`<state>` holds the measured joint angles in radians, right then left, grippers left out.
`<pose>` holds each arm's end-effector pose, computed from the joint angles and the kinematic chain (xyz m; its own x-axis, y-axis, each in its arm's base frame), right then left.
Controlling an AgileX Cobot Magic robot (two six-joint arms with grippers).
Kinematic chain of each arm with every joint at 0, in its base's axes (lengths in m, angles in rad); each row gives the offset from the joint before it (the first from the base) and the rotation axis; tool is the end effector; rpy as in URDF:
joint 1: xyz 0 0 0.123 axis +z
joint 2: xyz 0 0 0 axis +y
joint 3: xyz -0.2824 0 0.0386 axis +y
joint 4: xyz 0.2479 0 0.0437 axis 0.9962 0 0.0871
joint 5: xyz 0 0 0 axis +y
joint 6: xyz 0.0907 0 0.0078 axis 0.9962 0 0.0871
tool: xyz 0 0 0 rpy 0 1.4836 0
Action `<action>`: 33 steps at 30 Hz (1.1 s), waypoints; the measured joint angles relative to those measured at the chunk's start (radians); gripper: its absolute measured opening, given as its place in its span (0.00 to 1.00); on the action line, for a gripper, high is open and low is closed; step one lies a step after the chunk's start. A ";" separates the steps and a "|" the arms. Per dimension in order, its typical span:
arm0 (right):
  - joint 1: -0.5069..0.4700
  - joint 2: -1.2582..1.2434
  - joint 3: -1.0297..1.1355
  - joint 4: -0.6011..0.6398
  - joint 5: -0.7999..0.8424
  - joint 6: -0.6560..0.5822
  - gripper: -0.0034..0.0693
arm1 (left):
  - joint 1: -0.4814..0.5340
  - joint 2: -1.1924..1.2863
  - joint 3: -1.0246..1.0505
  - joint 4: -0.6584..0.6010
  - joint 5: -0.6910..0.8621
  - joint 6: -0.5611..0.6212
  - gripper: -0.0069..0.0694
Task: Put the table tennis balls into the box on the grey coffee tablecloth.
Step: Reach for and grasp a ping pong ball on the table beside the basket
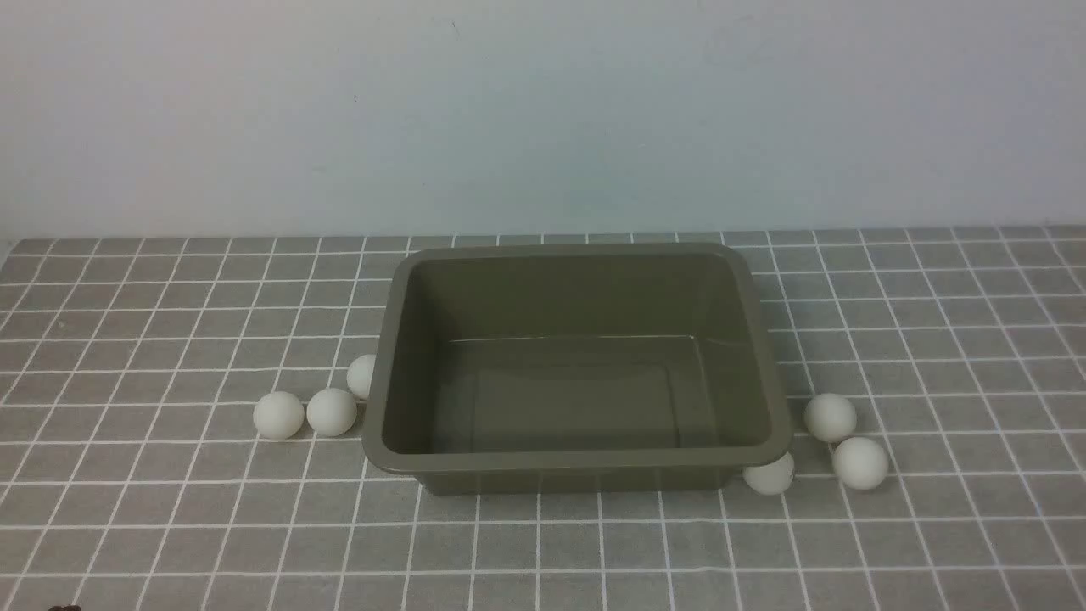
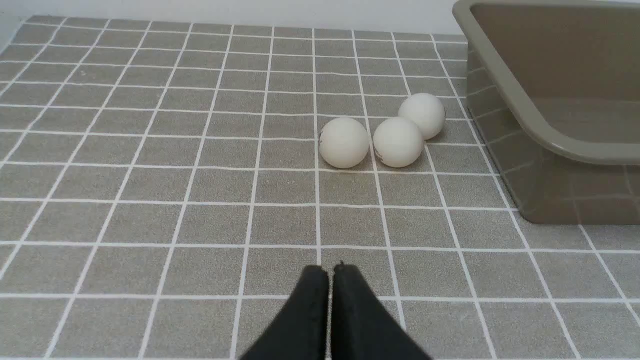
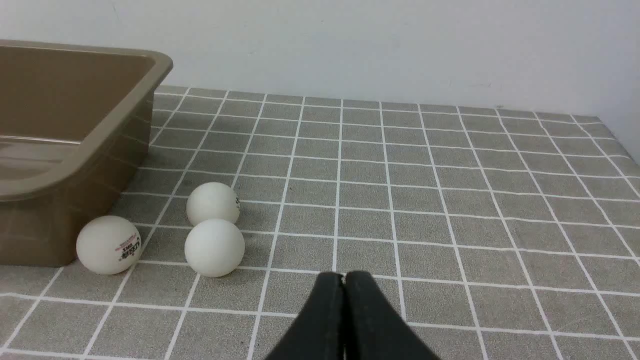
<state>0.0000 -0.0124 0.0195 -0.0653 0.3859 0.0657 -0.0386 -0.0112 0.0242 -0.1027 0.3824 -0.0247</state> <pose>0.0521 -0.0022 0.1726 -0.3002 0.0052 -0.9539 0.0250 0.9997 -0.0024 0.0522 -0.0055 0.1714 -0.3082 -0.1078 -0.9452 0.0384 0.9913 -0.1256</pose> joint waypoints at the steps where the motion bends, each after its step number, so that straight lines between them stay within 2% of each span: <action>1: 0.000 0.000 0.000 0.000 0.000 0.000 0.03 | 0.000 0.000 0.000 0.000 0.000 0.000 0.08; 26: 0.000 0.000 0.000 0.000 0.000 0.000 0.03 | 0.000 0.000 0.000 0.003 -0.002 0.000 0.08; 31: 0.000 0.000 0.000 0.000 0.000 0.000 0.03 | 0.000 0.000 0.004 -0.066 -0.121 -0.005 0.08; 33: 0.000 0.000 0.000 -0.001 0.000 0.000 0.03 | 0.000 0.000 0.004 -0.139 -0.228 -0.013 0.08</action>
<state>0.0000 -0.0124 0.0195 -0.0665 0.3859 0.0657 -0.0386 -0.0112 0.0278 -0.2421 0.1546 -0.0372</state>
